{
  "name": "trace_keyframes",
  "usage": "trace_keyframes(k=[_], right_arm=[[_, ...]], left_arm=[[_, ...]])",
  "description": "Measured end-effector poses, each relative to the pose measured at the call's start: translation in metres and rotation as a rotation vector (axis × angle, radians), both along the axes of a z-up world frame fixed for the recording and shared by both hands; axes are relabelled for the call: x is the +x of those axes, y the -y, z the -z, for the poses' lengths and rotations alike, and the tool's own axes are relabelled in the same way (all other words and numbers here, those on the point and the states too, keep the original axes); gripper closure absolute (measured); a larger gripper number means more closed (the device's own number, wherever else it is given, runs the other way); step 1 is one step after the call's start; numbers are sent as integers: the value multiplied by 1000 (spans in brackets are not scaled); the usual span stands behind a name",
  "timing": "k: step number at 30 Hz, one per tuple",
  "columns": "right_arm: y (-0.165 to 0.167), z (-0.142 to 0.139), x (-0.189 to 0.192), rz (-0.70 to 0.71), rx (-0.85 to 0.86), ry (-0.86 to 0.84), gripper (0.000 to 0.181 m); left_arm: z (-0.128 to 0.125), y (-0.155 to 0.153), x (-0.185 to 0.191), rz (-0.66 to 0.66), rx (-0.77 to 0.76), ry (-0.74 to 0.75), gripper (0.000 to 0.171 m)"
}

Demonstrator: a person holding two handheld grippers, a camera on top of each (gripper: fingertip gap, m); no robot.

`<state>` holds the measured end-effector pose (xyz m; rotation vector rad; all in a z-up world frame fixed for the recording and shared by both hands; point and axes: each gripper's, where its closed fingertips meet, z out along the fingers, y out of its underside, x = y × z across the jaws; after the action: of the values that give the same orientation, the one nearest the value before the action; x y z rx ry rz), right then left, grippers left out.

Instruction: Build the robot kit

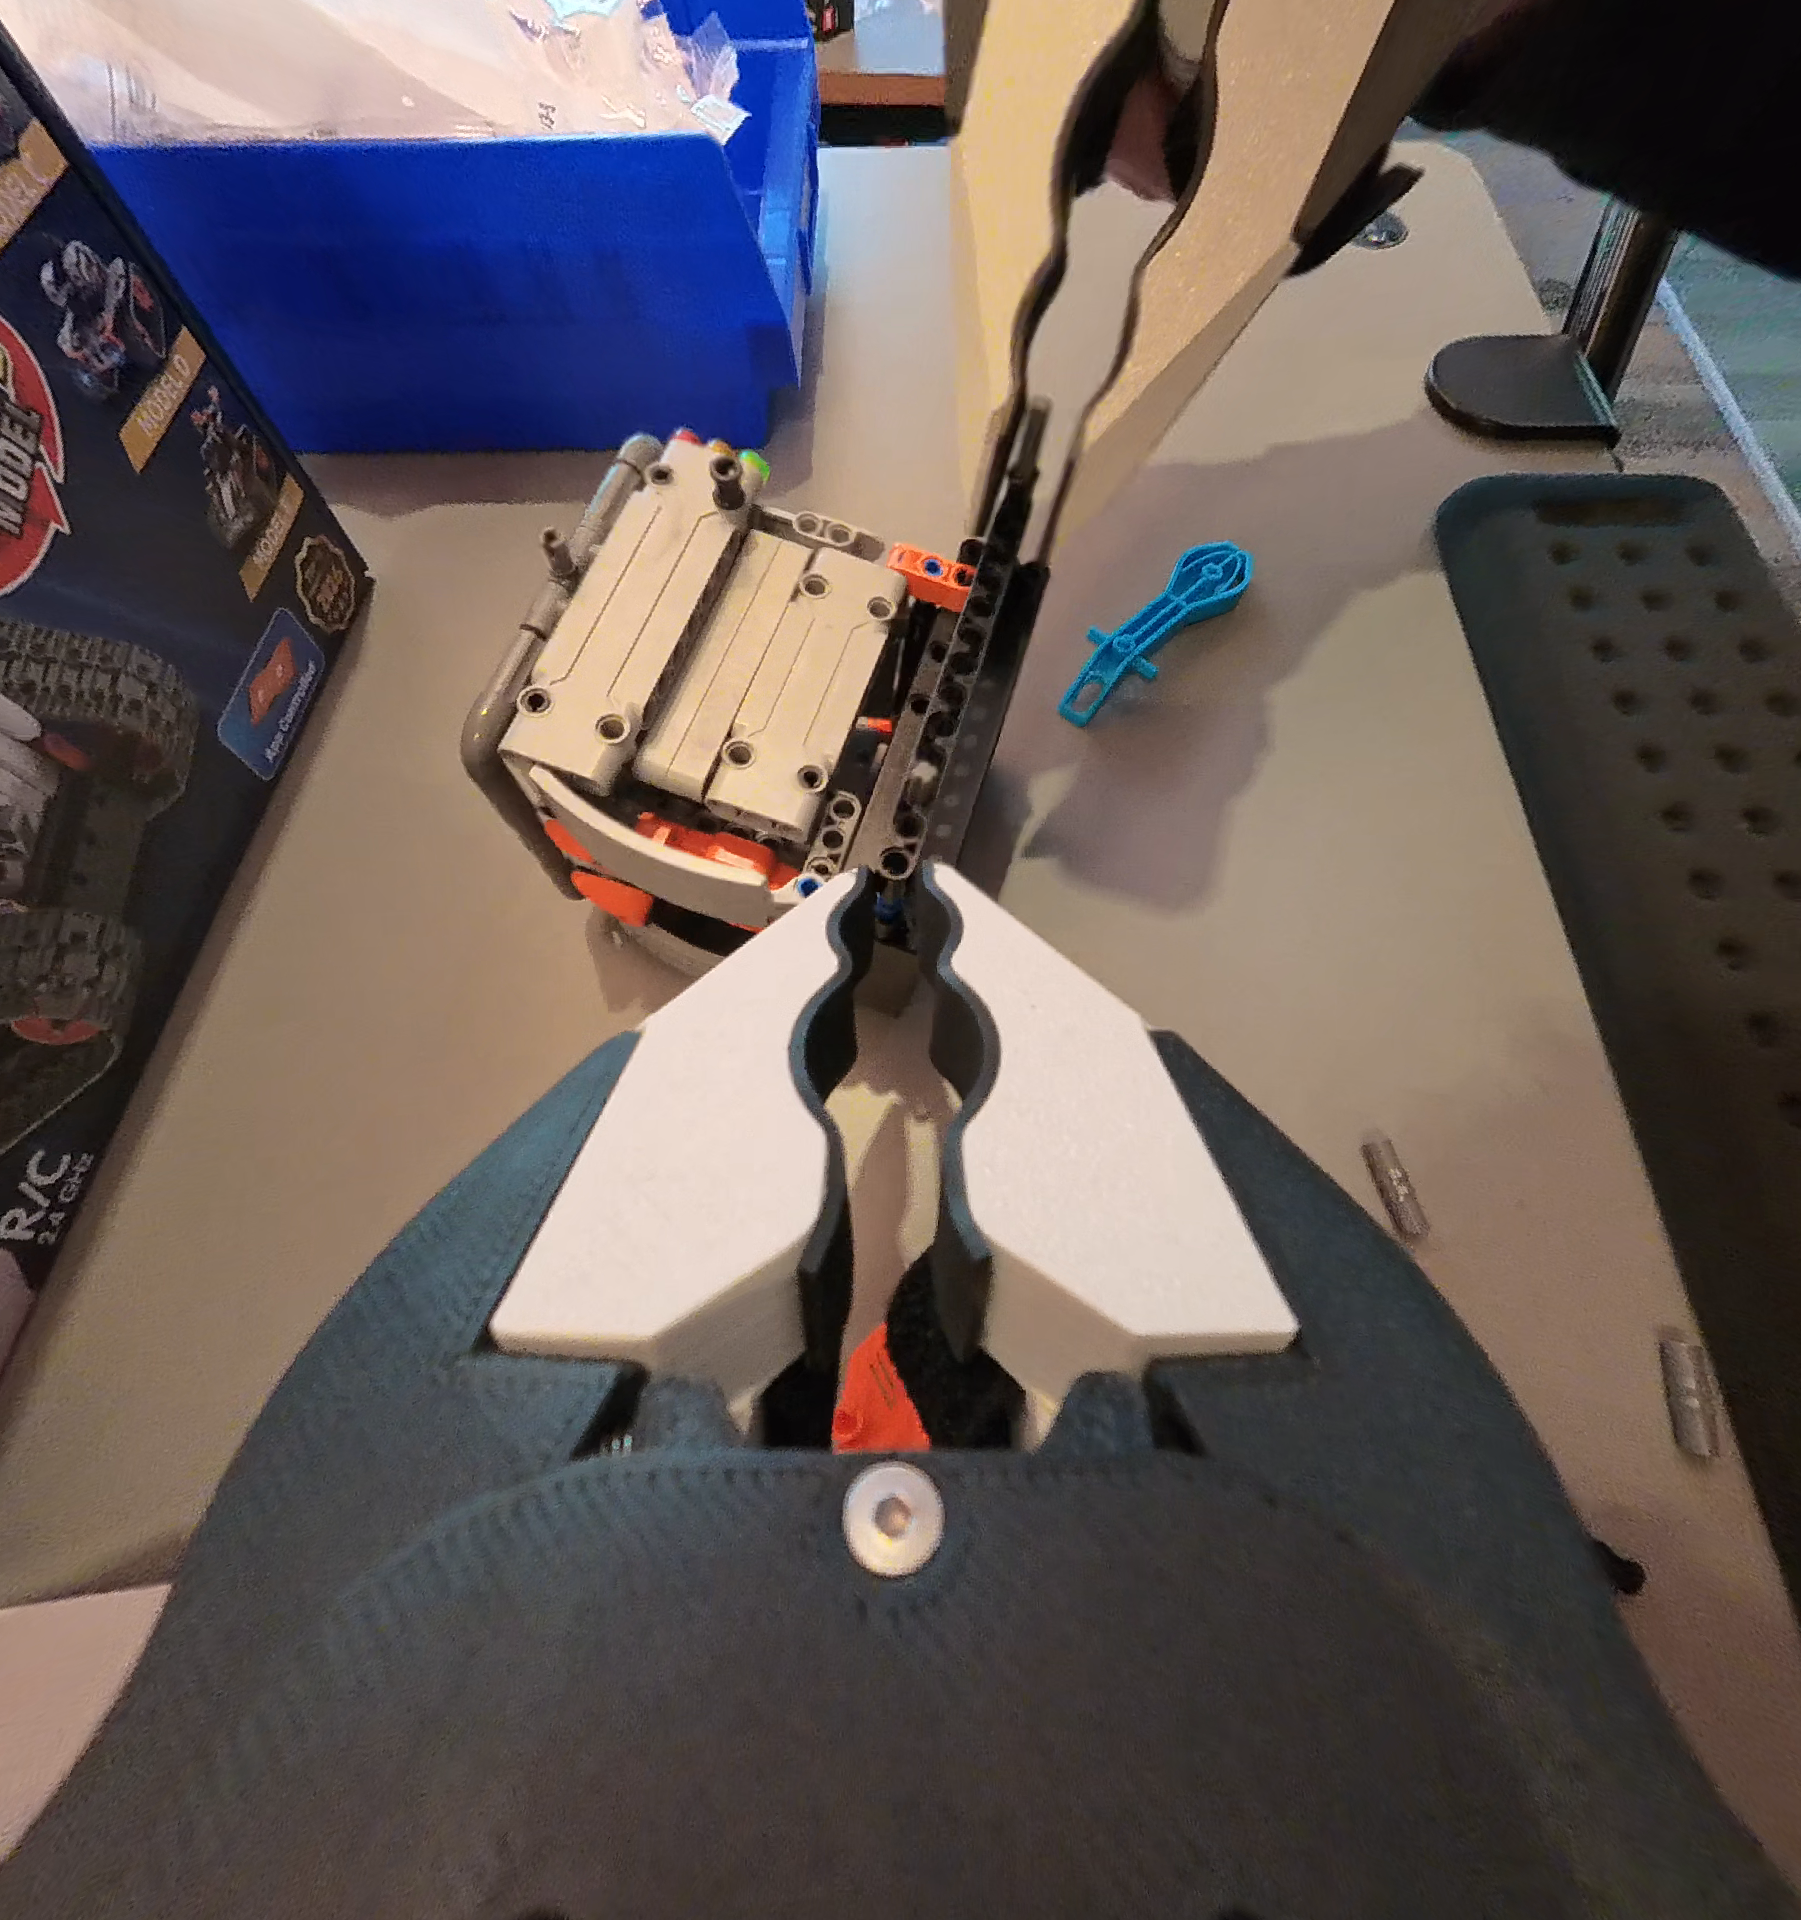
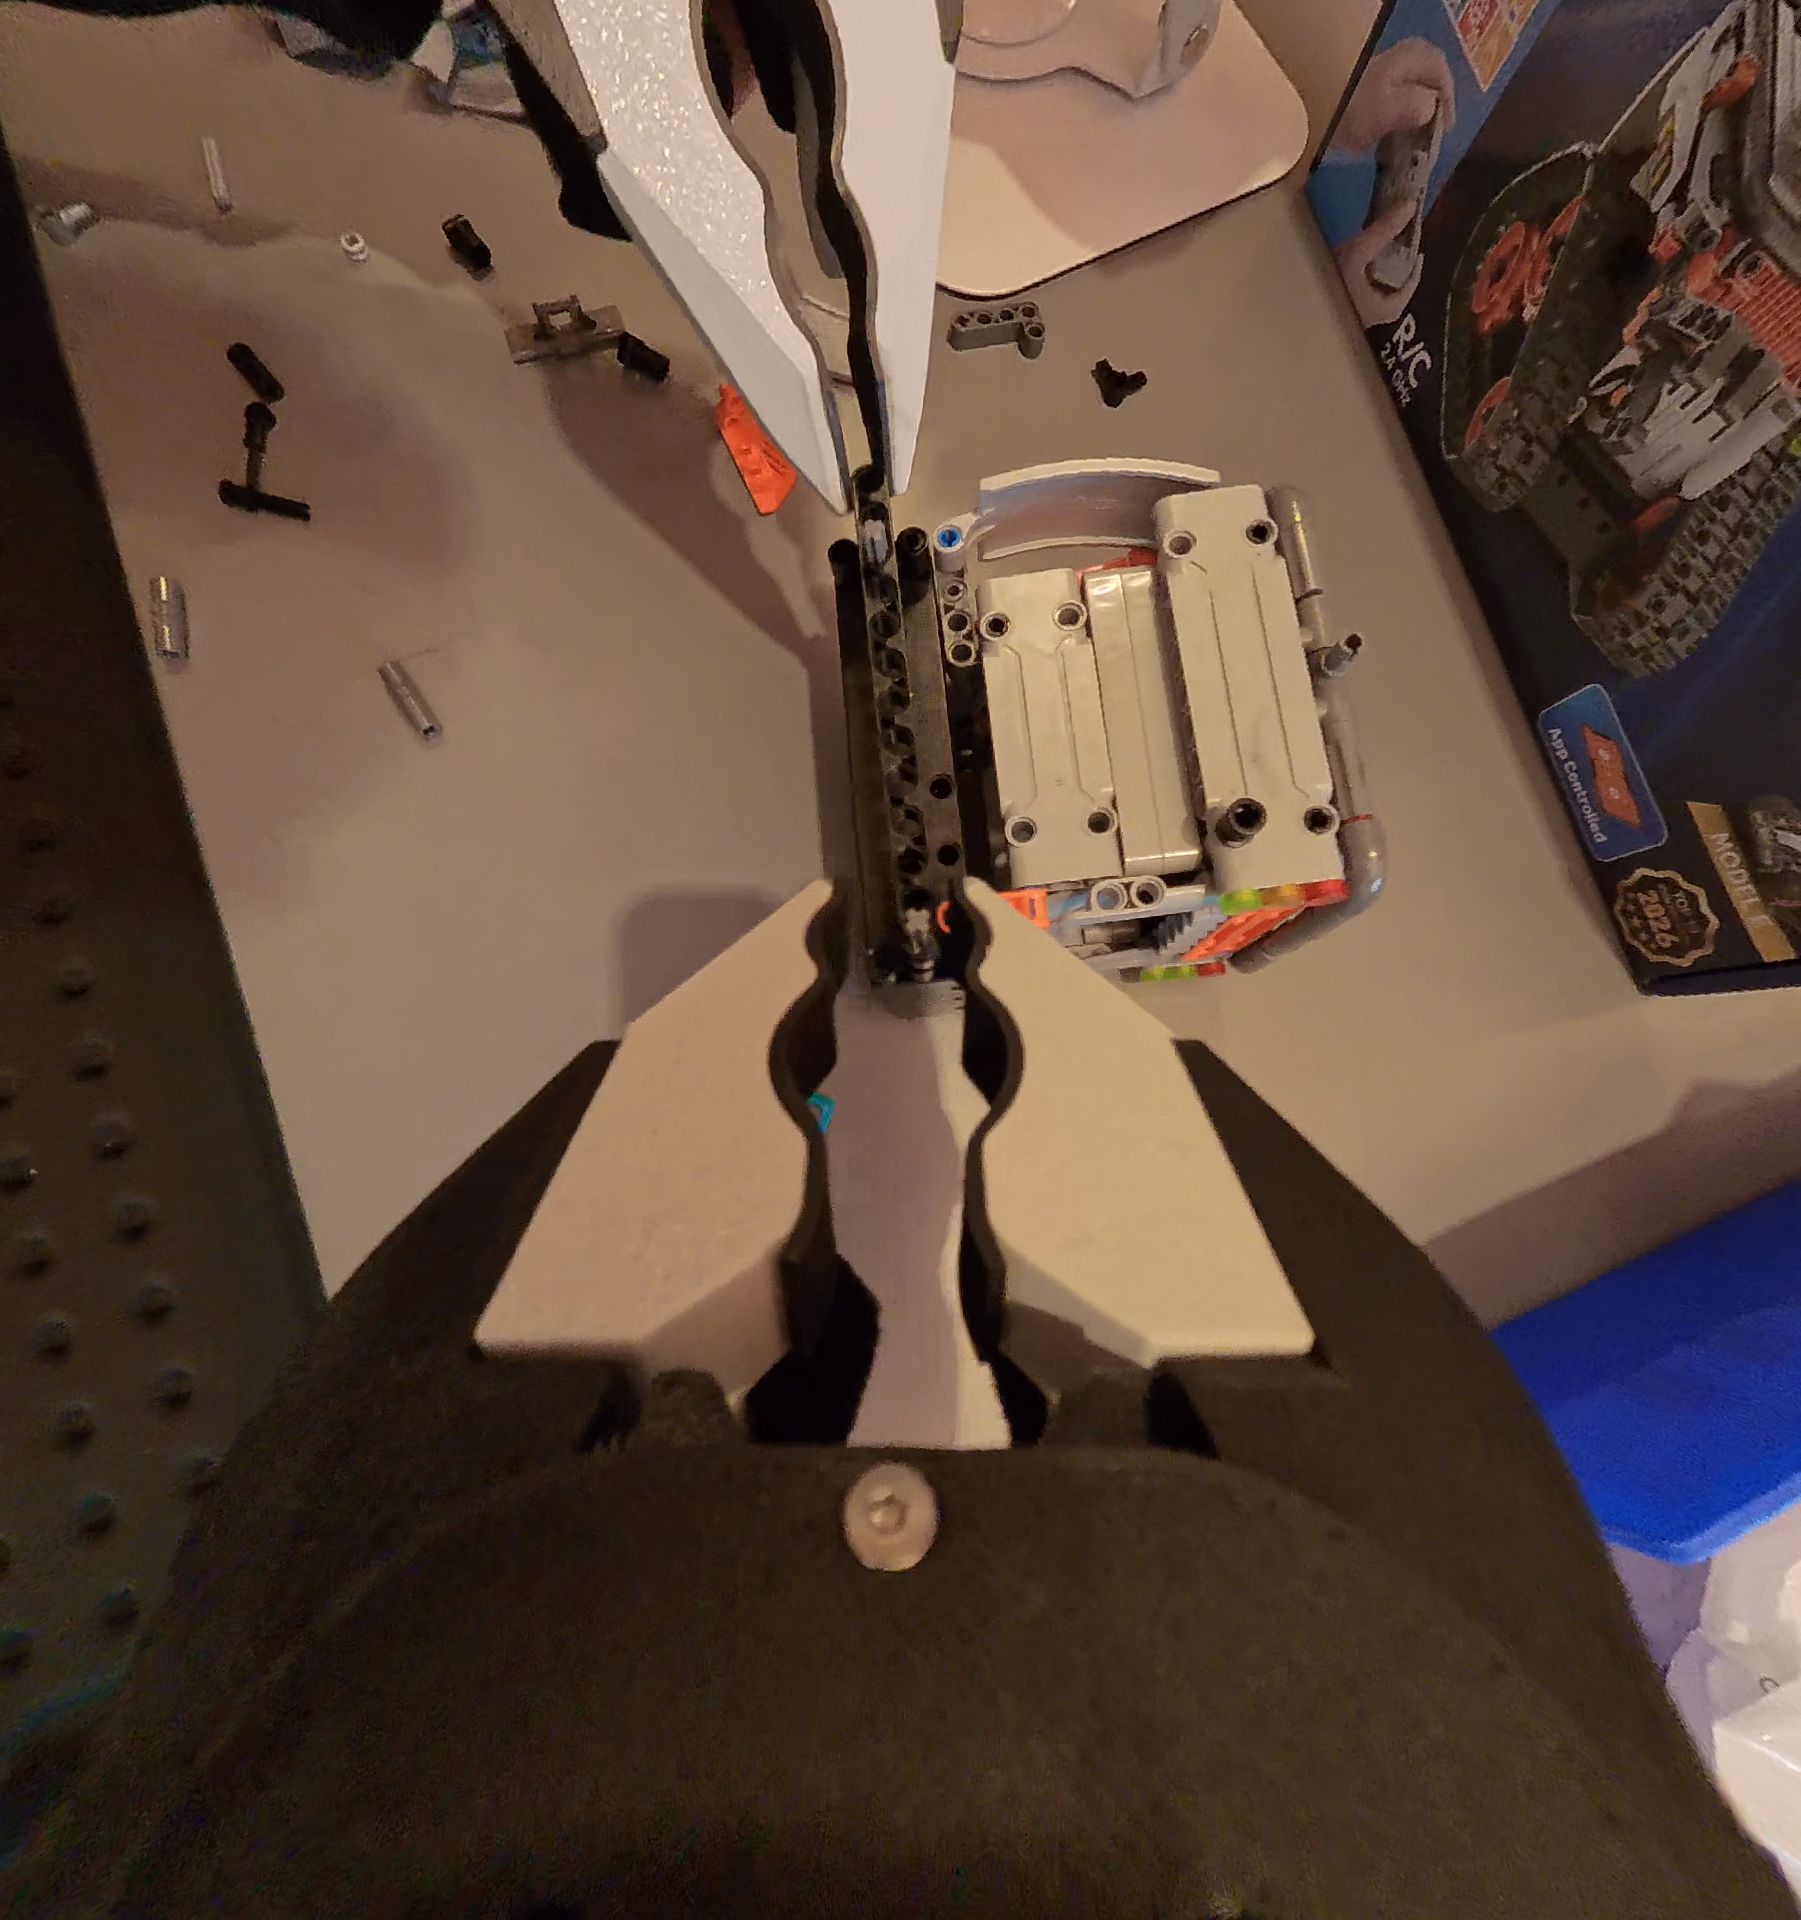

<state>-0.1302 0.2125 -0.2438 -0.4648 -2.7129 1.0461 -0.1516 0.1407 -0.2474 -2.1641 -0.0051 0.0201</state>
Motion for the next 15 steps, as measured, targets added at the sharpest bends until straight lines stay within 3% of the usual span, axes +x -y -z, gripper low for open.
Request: trace_keyframes(k=[4, 7, 15], right_arm=[[2, -22, -1, 5, 23, -81, 161], [23, -34, -3, -24, 29, -139, 162], [52, 6, -18, -66, 147, -117, 175]], left_arm=[[0, -2, 2, 2, -6, -4, 166], [-1, -3, 1, -4, -2, -3, 166], [10, -7, 4, -5, -6, 17, 162]])
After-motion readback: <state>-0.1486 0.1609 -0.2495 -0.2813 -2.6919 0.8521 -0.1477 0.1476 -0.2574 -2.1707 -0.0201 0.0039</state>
